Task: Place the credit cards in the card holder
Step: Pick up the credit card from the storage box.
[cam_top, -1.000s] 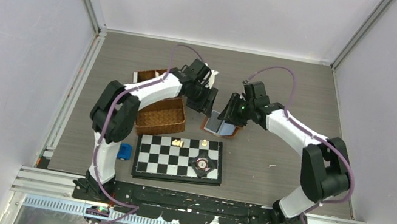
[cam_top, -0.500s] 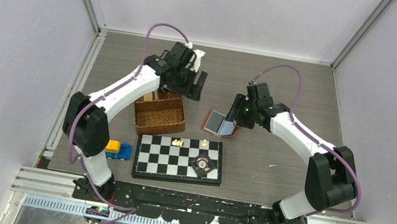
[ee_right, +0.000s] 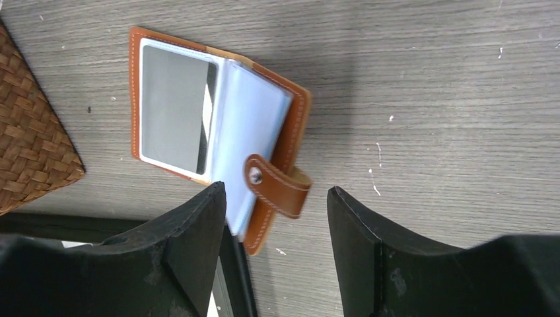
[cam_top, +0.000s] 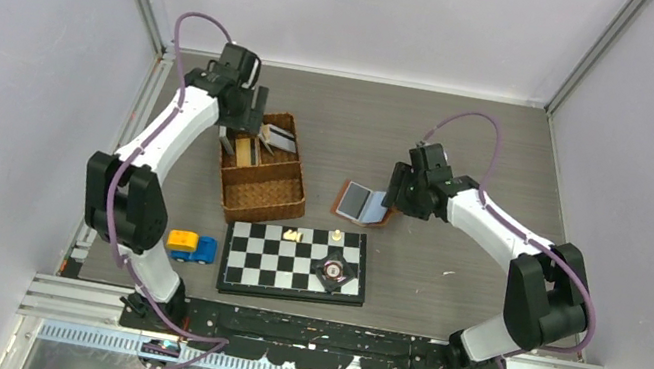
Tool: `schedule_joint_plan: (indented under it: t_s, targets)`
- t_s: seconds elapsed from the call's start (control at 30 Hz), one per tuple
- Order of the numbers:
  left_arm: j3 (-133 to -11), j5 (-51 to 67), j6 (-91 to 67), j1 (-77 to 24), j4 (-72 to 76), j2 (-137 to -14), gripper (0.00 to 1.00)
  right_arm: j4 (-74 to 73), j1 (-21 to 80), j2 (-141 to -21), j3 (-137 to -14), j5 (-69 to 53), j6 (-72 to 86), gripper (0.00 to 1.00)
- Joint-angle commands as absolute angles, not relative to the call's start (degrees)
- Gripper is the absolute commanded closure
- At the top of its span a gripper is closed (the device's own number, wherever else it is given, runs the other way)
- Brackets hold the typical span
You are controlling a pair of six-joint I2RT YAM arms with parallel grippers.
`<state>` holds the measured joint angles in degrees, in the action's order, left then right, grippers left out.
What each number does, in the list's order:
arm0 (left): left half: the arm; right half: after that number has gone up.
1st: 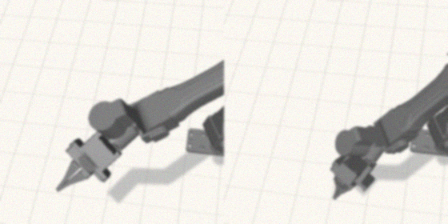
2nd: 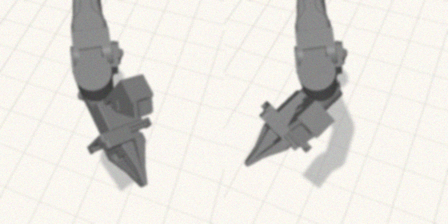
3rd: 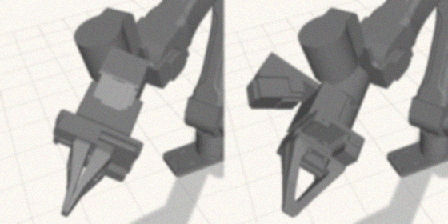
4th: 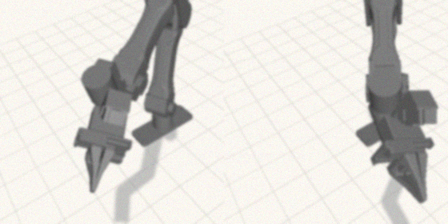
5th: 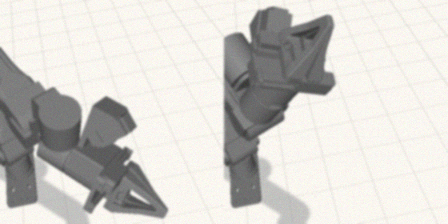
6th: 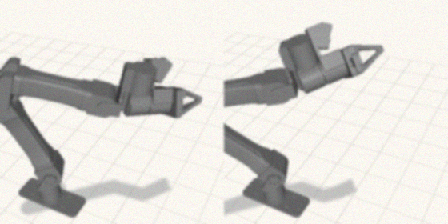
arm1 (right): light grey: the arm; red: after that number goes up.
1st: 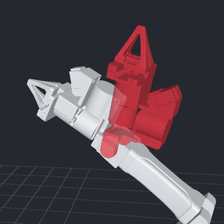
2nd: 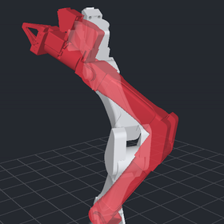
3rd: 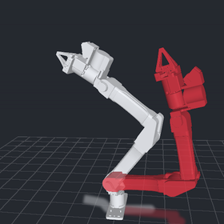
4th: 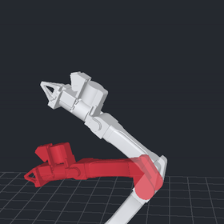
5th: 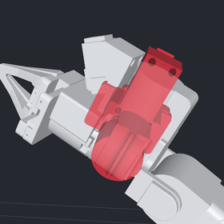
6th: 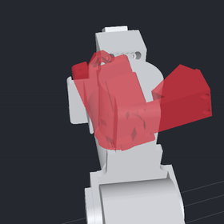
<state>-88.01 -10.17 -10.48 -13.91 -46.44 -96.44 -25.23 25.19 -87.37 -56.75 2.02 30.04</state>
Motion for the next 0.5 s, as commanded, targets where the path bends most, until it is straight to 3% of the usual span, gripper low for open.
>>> schedule_joint_plan:
  t_s: [0.0,0.47]
  targets:
    - [-89.9,-19.66,-7.71,-10.98,-46.66,-99.14,0.21,-22.37,24.43,-85.61,-55.98,2.14,29.09,0.37]
    - [-93.13,-16.39,-7.29,-5.89,-45.25,-110.14,0.18,-19.19,22.62,-85.18,-53.54,-2.78,29.3,0.37]
